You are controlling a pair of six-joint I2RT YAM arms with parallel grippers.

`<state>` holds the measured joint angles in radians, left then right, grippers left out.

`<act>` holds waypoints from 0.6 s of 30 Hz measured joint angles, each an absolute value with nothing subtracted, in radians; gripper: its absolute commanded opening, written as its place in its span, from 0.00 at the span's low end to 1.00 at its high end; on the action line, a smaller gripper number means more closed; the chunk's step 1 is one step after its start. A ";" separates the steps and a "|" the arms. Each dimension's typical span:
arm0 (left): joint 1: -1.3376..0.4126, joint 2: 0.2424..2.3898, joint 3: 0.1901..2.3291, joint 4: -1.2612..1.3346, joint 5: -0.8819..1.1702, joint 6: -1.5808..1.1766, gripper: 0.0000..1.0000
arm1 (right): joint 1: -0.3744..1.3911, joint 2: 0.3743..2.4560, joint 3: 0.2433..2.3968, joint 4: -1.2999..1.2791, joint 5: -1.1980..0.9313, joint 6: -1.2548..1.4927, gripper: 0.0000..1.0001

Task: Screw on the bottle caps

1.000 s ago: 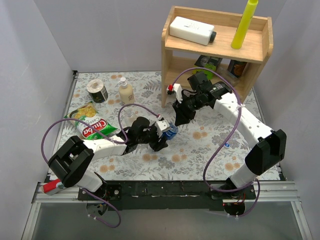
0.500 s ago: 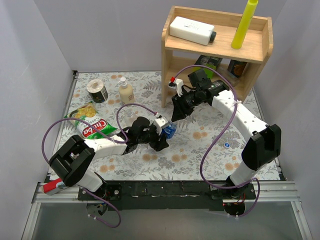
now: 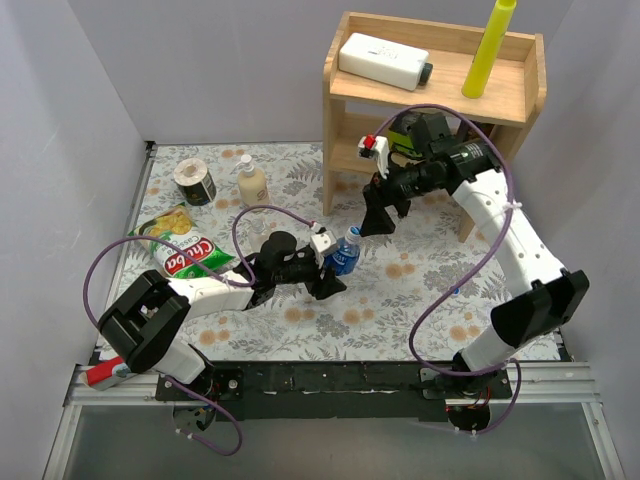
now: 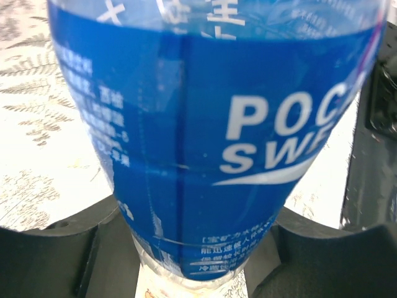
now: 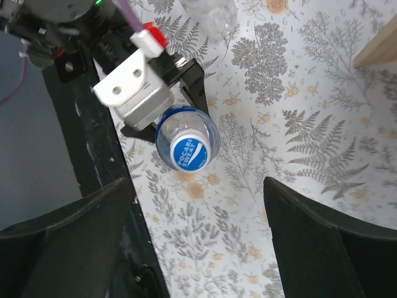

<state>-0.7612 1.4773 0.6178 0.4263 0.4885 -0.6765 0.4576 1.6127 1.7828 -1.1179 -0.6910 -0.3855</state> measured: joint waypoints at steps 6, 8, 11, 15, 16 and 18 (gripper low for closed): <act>-0.761 1.478 0.621 0.360 0.609 -0.553 0.00 | 0.479 1.444 1.738 -1.212 -0.686 -0.734 0.95; -0.761 1.478 0.632 0.306 0.648 -0.485 0.00 | 0.532 1.368 1.675 -1.222 -0.656 -0.854 0.91; -0.761 1.485 0.667 0.228 0.691 -0.388 0.00 | 0.654 1.279 1.569 -1.227 -0.601 -1.021 0.84; -0.761 1.491 0.706 0.154 0.727 -0.279 0.00 | 0.739 1.256 1.502 -1.216 -0.533 -1.147 0.77; -0.761 1.493 0.712 0.136 0.735 -0.253 0.00 | 0.752 1.258 1.492 -1.206 -0.520 -1.171 0.76; -0.761 1.495 0.717 0.113 0.746 -0.219 0.00 | 0.770 1.266 1.487 -1.198 -0.498 -1.208 0.73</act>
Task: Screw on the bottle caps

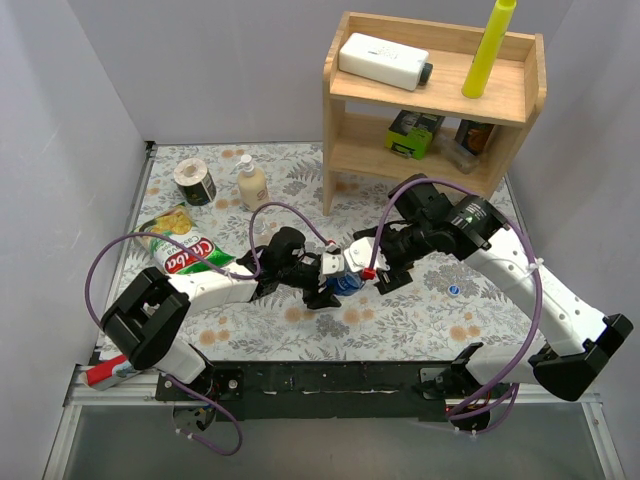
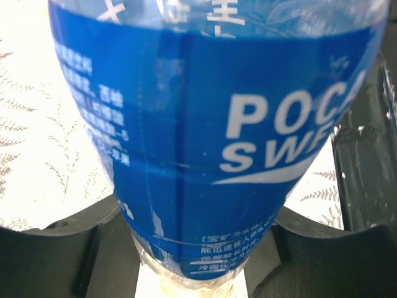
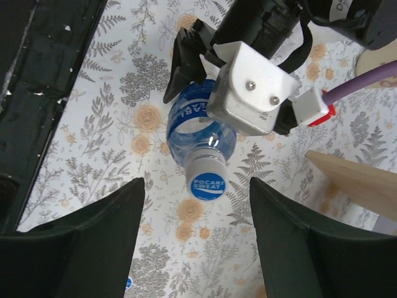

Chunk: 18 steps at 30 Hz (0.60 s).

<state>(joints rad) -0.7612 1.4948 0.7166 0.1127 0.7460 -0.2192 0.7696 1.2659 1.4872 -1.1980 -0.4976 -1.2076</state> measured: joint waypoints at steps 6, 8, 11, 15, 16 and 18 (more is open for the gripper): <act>-0.761 1.499 0.721 0.060 0.763 -0.151 0.00 | 0.783 1.272 1.480 -1.178 -0.471 -1.296 0.61; -0.761 1.498 0.722 0.055 0.767 -0.140 0.00 | 0.786 1.274 1.473 -1.180 -0.466 -1.316 0.60; -0.761 1.498 0.723 0.052 0.772 -0.126 0.00 | 0.790 1.278 1.471 -1.180 -0.465 -1.340 0.59; -0.761 1.499 0.728 0.052 0.775 -0.115 0.00 | 0.794 1.279 1.456 -1.187 -0.462 -1.365 0.58; -0.761 1.499 0.730 0.052 0.776 -0.113 0.00 | 0.795 1.279 1.452 -1.188 -0.461 -1.369 0.57; -0.761 1.501 0.736 0.052 0.777 -0.111 0.00 | 0.797 1.278 1.443 -1.193 -0.458 -1.378 0.56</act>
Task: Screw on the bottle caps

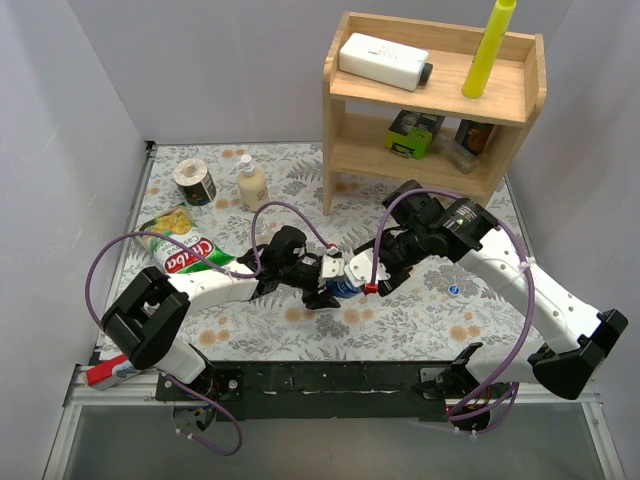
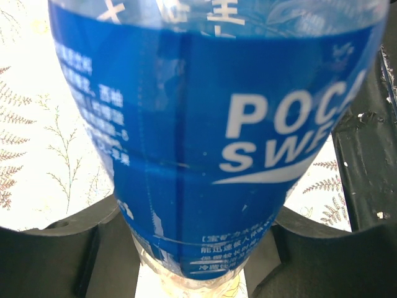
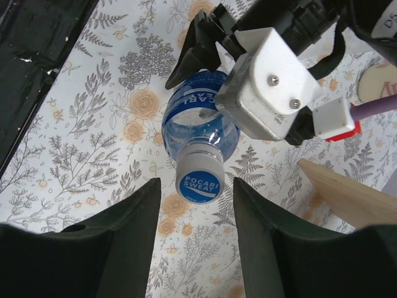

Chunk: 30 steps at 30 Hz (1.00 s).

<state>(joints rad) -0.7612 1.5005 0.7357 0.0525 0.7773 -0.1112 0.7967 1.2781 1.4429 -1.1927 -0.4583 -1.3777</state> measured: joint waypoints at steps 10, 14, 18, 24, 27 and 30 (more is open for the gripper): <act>-0.762 1.514 0.738 0.051 0.780 -0.107 0.00 | 0.801 1.295 1.431 -1.200 -0.451 -1.388 0.20; -0.761 1.514 0.738 0.037 0.767 -0.118 0.00 | 0.801 1.316 1.431 -1.179 -0.440 -1.327 0.12; -0.761 1.507 0.691 0.107 0.725 -0.189 0.00 | 0.764 1.355 1.432 -1.144 -0.449 -1.166 0.09; -0.762 1.479 0.594 0.300 0.604 -0.392 0.00 | 0.650 1.491 1.528 -1.114 -0.558 -0.876 0.05; -0.766 1.479 0.585 0.358 0.548 -0.472 0.00 | 0.581 1.538 1.558 -1.091 -0.634 -0.743 0.01; -0.773 1.479 0.585 0.385 0.502 -0.528 0.00 | 0.527 1.565 1.562 -1.056 -0.709 -0.625 0.01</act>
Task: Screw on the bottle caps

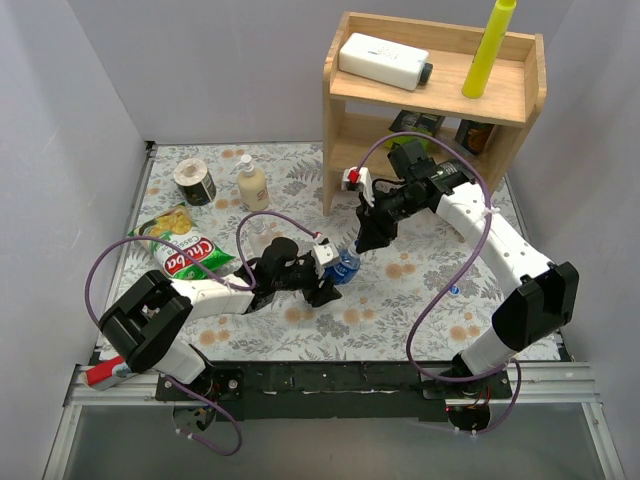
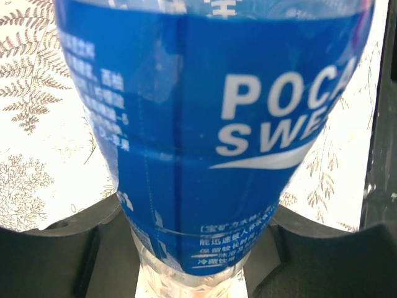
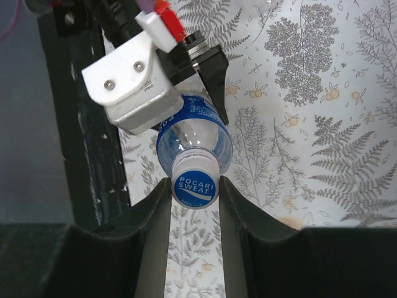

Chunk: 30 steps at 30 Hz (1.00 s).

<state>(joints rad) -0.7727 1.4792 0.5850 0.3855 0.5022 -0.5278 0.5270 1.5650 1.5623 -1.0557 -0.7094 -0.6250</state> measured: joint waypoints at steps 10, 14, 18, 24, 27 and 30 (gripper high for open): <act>-0.781 1.479 0.584 0.385 0.424 -0.602 0.00 | 0.485 1.608 1.546 -0.954 -0.753 -0.347 0.01; -0.781 1.479 0.584 0.372 0.413 -0.617 0.00 | 0.482 1.612 1.535 -0.937 -0.746 -0.300 0.01; -0.783 1.479 0.584 0.364 0.414 -0.634 0.00 | 0.477 1.612 1.523 -0.928 -0.745 -0.277 0.14; -0.786 1.479 0.585 0.380 0.436 -0.653 0.00 | 0.458 1.615 1.556 -0.967 -0.740 -0.282 0.84; -0.784 1.477 0.595 0.394 0.458 -0.653 0.00 | 0.429 1.632 1.642 -1.044 -0.709 -0.310 0.91; -0.780 1.477 0.609 0.379 0.500 -0.644 0.00 | 0.390 1.645 1.771 -1.109 -0.701 -0.373 0.91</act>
<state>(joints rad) -0.7795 1.4773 0.6090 0.3794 0.5003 -0.6437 0.3901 1.6455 1.7706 -1.1088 -0.7010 -0.3733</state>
